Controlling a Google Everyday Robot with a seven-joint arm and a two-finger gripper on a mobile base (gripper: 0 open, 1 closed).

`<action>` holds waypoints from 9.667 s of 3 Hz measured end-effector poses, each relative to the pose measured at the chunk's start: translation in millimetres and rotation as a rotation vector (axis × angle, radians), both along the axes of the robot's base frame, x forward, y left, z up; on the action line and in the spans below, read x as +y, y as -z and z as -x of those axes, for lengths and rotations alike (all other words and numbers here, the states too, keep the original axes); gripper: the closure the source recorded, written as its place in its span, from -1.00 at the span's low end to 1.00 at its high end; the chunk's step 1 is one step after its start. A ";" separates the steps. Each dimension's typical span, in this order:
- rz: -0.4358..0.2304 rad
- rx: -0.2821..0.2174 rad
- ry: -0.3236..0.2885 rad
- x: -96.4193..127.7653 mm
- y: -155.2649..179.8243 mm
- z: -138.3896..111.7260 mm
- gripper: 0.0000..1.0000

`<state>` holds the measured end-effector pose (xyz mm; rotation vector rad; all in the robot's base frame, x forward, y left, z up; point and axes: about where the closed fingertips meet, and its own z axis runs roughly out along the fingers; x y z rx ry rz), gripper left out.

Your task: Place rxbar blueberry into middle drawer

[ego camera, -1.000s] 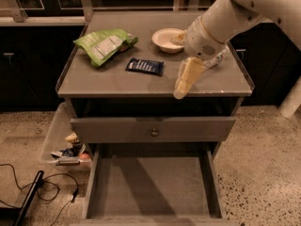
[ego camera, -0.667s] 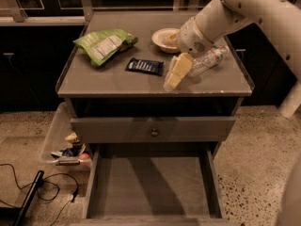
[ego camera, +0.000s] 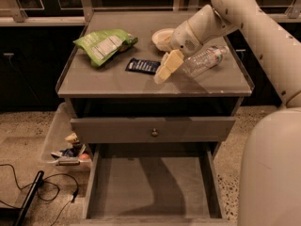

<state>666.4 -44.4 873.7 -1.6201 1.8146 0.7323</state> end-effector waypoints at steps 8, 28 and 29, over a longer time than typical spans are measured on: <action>0.158 0.062 0.018 31.2 41.2 -33.7 0.77; 0.055 0.033 0.283 -64.9 438.6 154.1 1.00; 0.051 0.012 0.242 -64.0 463.1 154.9 1.00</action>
Offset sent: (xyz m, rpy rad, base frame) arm 0.0273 0.0205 -0.0313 -0.1710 0.0480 -0.0351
